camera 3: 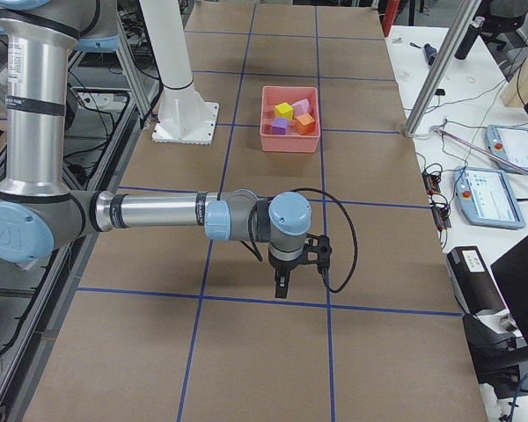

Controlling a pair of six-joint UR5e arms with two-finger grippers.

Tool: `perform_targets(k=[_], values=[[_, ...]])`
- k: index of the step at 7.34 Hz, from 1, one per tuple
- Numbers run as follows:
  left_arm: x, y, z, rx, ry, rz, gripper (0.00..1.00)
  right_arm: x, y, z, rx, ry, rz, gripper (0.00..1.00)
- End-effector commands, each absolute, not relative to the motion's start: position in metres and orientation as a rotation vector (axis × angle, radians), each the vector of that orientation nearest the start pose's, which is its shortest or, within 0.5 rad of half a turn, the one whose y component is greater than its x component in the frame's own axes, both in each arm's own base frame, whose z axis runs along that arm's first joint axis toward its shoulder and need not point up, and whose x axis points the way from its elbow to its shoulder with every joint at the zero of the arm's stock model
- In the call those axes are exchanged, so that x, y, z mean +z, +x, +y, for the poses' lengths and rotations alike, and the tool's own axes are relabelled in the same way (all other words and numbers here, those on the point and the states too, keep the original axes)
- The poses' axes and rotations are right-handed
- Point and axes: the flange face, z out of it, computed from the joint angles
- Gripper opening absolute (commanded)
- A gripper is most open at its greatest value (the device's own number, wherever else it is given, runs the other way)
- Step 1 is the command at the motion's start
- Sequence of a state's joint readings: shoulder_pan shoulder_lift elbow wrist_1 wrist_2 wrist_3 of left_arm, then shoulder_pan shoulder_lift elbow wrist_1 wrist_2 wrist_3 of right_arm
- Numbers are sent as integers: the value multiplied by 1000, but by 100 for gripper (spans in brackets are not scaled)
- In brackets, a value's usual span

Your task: Place blocks into pink bin with both arms

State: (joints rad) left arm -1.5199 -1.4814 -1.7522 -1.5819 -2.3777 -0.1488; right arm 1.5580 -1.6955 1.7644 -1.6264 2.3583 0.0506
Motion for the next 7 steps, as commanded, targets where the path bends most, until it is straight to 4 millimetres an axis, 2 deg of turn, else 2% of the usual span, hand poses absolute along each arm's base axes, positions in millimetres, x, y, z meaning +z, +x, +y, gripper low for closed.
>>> perform_targets(k=[1,2,4,5,7], values=[[609,-39,-461,-58,14,812,100,629,59,-440,22,-7,-760,100],[605,-38,-467,-55,22,813,100,628,59,-440,20,-5,-759,100],[598,-39,-464,-53,33,813,100,628,56,-441,14,-7,-766,100],[604,-39,-462,-55,25,813,100,628,56,-442,12,-5,-763,100],[600,-39,-461,-53,31,813,100,626,55,-442,21,-8,-775,100]])
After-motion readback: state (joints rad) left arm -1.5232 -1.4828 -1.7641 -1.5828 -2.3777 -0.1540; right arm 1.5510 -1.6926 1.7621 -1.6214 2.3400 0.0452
